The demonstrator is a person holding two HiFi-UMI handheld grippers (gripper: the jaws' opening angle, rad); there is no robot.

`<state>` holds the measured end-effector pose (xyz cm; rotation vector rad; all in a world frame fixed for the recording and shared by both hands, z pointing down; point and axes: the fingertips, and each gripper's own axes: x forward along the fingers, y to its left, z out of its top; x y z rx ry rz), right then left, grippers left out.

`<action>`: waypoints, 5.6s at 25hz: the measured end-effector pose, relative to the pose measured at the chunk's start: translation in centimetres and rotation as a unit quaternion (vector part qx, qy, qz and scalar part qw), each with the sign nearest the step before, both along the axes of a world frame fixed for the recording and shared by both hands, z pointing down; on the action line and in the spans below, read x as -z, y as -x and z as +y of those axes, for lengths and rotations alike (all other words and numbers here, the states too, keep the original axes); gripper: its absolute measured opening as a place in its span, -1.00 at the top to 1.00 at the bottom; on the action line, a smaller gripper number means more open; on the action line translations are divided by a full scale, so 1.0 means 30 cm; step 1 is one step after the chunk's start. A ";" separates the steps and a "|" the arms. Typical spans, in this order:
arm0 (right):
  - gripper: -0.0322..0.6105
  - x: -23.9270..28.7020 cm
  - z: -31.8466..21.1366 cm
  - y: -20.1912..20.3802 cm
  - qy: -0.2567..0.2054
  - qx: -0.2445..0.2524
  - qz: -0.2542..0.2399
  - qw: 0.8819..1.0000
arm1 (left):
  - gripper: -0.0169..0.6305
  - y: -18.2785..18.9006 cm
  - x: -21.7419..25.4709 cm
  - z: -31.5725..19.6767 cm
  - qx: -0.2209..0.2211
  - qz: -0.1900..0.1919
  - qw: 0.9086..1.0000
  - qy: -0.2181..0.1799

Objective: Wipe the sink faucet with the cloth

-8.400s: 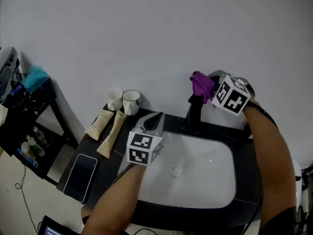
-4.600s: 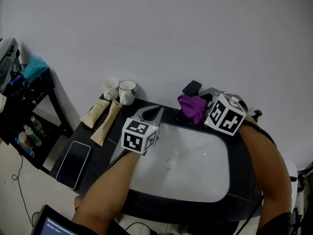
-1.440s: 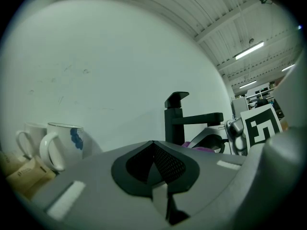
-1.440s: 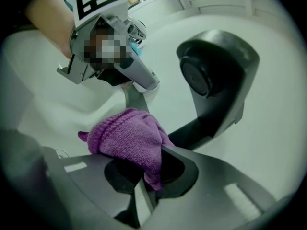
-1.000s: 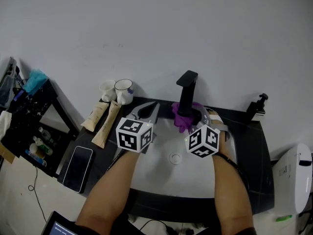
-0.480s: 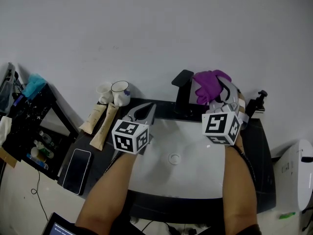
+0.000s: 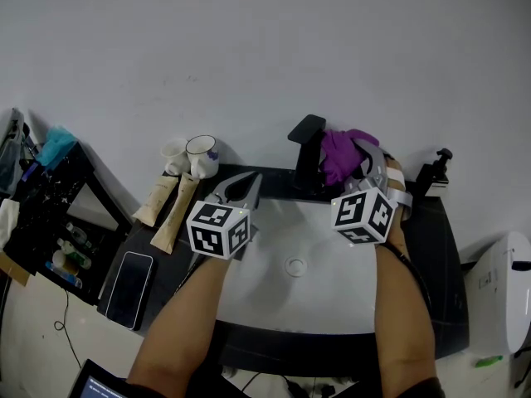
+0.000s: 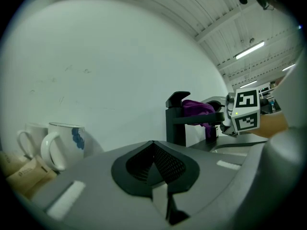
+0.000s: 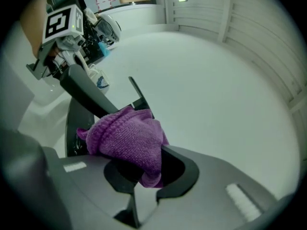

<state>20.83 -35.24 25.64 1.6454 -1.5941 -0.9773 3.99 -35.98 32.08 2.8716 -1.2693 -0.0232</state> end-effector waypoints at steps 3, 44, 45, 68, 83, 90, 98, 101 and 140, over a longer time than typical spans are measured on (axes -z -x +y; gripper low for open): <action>0.73 -0.058 -0.014 0.005 0.022 -0.002 0.013 1.000 | 0.90 0.000 0.002 -0.001 -0.001 0.002 1.000 0.000; 0.72 -0.453 0.133 0.469 0.258 0.086 -0.783 0.560 | 0.90 0.241 0.141 -0.046 0.130 0.066 0.988 -0.046; 0.72 -0.434 0.130 0.492 0.246 0.096 -0.771 0.579 | 0.90 0.249 0.148 -0.046 0.128 0.077 0.988 -0.044; 0.77 -0.213 -0.098 0.379 -0.027 0.028 -0.798 0.602 | 0.90 0.352 0.203 -0.035 0.117 0.212 0.970 -0.019; 0.73 -0.344 -0.048 0.358 0.048 0.012 -0.795 0.605 | 0.90 0.295 0.183 -0.033 0.091 0.175 0.980 -0.019; 0.73 -0.269 0.103 0.478 0.126 0.105 -0.738 0.655 | 0.90 0.300 0.167 -0.032 0.089 0.164 0.982 -0.021; 0.72 0.126 0.457 0.569 -0.042 0.305 -0.346 0.886 | 0.90 0.205 0.160 0.007 0.053 0.139 0.989 -0.019; 0.72 0.186 0.505 0.463 -0.122 0.304 -0.235 0.915 | 0.90 0.144 0.141 0.042 0.040 0.117 0.992 -0.017; 0.72 -0.211 0.228 0.040 0.074 0.141 -0.358 0.920 | 0.89 0.056 0.054 0.072 0.020 0.048 0.999 0.000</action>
